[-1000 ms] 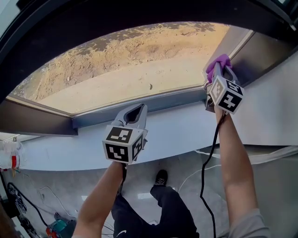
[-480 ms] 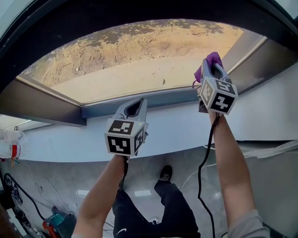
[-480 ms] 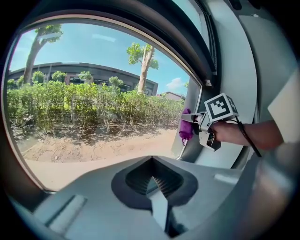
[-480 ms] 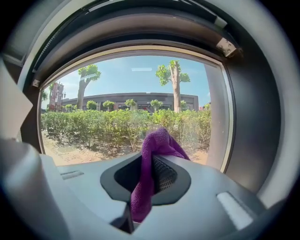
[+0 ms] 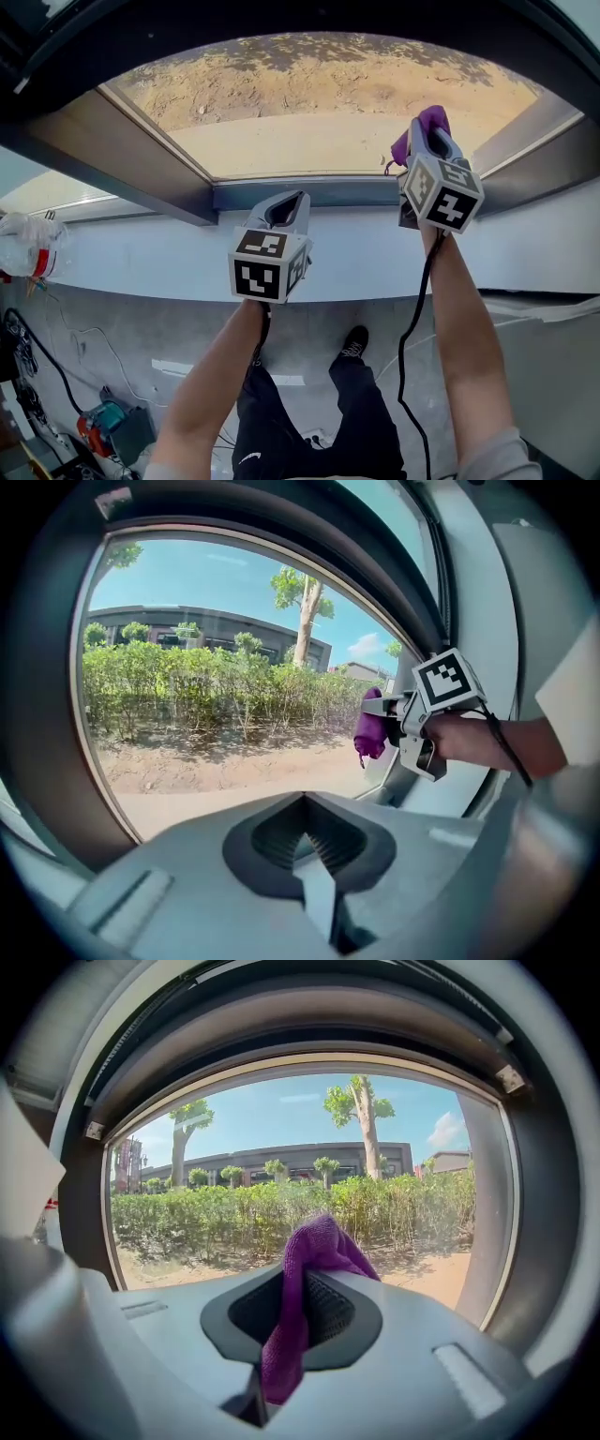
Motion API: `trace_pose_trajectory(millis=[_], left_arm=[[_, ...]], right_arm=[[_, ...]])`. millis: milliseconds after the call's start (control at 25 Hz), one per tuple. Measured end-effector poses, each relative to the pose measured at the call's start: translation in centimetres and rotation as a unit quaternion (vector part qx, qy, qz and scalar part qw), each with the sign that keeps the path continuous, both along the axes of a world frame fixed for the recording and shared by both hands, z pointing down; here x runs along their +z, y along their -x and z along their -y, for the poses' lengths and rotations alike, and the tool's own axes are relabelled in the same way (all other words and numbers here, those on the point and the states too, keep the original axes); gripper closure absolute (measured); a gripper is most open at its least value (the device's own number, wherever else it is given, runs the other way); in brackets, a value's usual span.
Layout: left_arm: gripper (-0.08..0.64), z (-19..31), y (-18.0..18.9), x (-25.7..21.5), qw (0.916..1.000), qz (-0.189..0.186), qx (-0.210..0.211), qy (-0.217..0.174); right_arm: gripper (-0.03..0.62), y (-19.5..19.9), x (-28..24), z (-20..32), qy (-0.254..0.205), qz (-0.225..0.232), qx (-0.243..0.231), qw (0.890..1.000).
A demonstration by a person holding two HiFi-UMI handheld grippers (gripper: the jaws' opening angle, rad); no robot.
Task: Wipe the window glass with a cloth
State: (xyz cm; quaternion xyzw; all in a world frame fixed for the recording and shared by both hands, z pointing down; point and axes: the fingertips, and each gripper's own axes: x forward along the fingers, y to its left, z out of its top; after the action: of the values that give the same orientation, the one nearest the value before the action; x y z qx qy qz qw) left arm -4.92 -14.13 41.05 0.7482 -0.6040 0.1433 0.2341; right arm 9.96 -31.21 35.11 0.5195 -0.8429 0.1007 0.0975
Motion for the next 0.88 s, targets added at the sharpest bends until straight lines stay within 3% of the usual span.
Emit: trace_pose_trajectory(millis=[440,680,880], left_arm=[[0.560,-6.5,10.7,0.7,0.9988,-0.004,-0.049,0.004],[0.560,-10.0,16.1,1.3,0.9980,-0.007,-0.062,0.011],[0.560,-11.6,19.6,2.0,0.9976,-0.005,-0.067,0.017]], right_arm=[[0.531,14.2,0.9,-5.0,0.007,-0.008,-0.047,0.999],[0.531,19.0,1.6,-6.3,0.007,0.008,-0.004,1.000],[0.531,24.0,2.6,-8.2,0.015,0.004,-0.025,1.000]])
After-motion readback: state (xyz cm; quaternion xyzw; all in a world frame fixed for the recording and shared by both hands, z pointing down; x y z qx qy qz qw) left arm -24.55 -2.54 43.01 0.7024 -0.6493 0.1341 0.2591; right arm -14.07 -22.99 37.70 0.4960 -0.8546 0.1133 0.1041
